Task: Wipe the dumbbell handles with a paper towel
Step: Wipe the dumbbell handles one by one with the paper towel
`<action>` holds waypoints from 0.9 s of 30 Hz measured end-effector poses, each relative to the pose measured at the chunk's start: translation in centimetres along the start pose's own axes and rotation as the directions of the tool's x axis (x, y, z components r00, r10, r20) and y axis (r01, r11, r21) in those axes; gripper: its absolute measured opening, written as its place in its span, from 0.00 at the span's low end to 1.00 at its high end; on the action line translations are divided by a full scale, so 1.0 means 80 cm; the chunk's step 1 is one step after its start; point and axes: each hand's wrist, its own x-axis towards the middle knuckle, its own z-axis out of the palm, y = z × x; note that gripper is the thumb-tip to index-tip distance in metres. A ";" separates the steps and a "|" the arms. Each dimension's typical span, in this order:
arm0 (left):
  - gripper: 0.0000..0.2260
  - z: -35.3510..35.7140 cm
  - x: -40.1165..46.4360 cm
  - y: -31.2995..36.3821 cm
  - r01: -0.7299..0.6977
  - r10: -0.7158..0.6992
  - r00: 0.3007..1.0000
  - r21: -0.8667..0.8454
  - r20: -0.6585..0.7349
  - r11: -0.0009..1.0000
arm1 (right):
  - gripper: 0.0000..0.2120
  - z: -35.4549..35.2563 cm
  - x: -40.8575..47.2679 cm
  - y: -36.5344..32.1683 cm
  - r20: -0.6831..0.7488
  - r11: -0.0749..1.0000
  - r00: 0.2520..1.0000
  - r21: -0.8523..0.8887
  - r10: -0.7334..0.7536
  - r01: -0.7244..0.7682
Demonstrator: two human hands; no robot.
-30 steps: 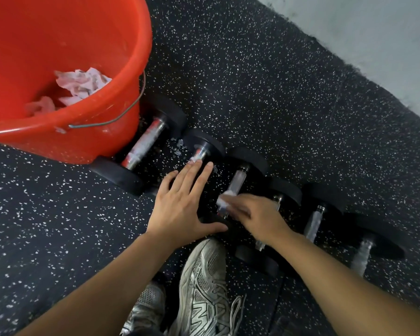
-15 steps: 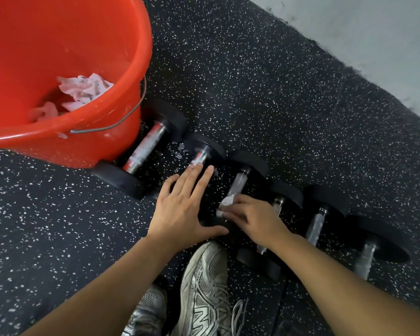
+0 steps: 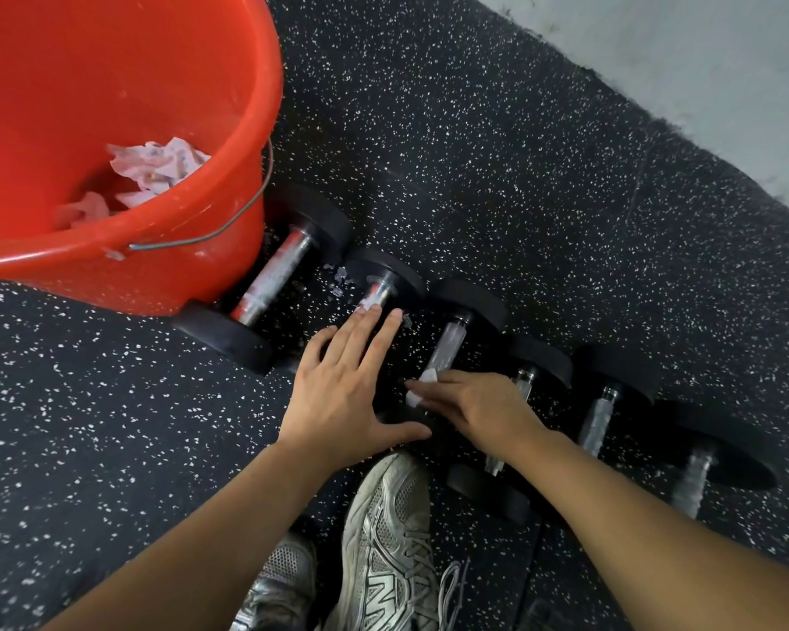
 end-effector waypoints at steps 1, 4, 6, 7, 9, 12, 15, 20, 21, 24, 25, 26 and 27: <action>0.59 0.000 0.000 0.000 -0.001 0.001 1.000 0.001 0.001 1.000 | 0.18 0.000 0.003 0.002 -0.044 1.000 0.999 -0.027 0.006 -0.007; 0.60 0.000 -0.001 0.000 0.005 -0.005 1.000 -0.001 0.007 1.000 | 0.16 -0.003 0.009 0.004 -0.242 0.988 0.959 0.073 0.150 -0.136; 0.59 0.000 0.000 0.000 0.006 -0.006 1.000 -0.001 0.008 1.000 | 0.18 -0.006 0.008 0.004 -0.228 0.989 0.963 0.085 0.141 -0.124; 0.59 0.000 0.000 0.000 0.004 -0.004 1.000 -0.001 0.005 1.000 | 0.19 -0.005 0.006 0.003 -0.144 0.994 0.985 0.054 0.098 -0.091; 0.59 0.000 0.000 0.000 0.002 -0.002 1.000 -0.006 -0.001 1.000 | 0.21 -0.002 0.003 0.004 -0.019 0.999 0.999 -0.028 0.035 -0.035; 0.60 -0.001 0.000 0.000 0.007 -0.007 1.000 -0.004 0.003 1.000 | 0.19 -0.003 0.015 0.014 -0.150 0.990 0.978 0.003 0.143 -0.144; 0.60 -0.001 -0.001 0.001 0.006 -0.006 1.000 -0.008 0.000 1.000 | 0.19 -0.007 0.029 0.021 -0.310 0.951 0.901 0.044 0.303 -0.305; 0.60 -0.002 -0.001 0.001 0.008 -0.008 1.000 -0.008 0.008 1.000 | 0.18 -0.005 0.031 0.026 -0.215 0.961 0.940 -0.028 0.264 -0.277; 0.60 -0.003 -0.001 0.001 0.007 -0.007 1.000 -0.008 0.010 1.000 | 0.18 -0.008 0.030 0.027 -0.191 0.973 0.955 0.002 0.227 -0.231; 0.60 -0.002 -0.001 0.001 0.004 -0.004 1.000 -0.005 0.005 1.000 | 0.17 -0.028 0.028 0.032 -0.185 0.989 0.972 0.025 0.146 -0.144; 0.60 -0.002 -0.001 0.001 0.004 -0.004 1.000 -0.003 0.003 1.000 | 0.16 -0.033 0.029 0.034 -0.231 0.988 0.962 -0.005 0.148 -0.153; 0.60 -0.002 -0.001 0.001 0.004 -0.004 1.000 -0.004 0.001 1.000 | 0.16 -0.037 0.031 0.036 -0.273 0.983 0.948 -0.037 0.162 -0.178; 0.60 -0.002 -0.001 0.001 0.004 -0.004 1.000 -0.006 -0.001 1.000 | 0.16 -0.037 0.033 0.036 -0.285 0.976 0.942 -0.071 0.178 -0.206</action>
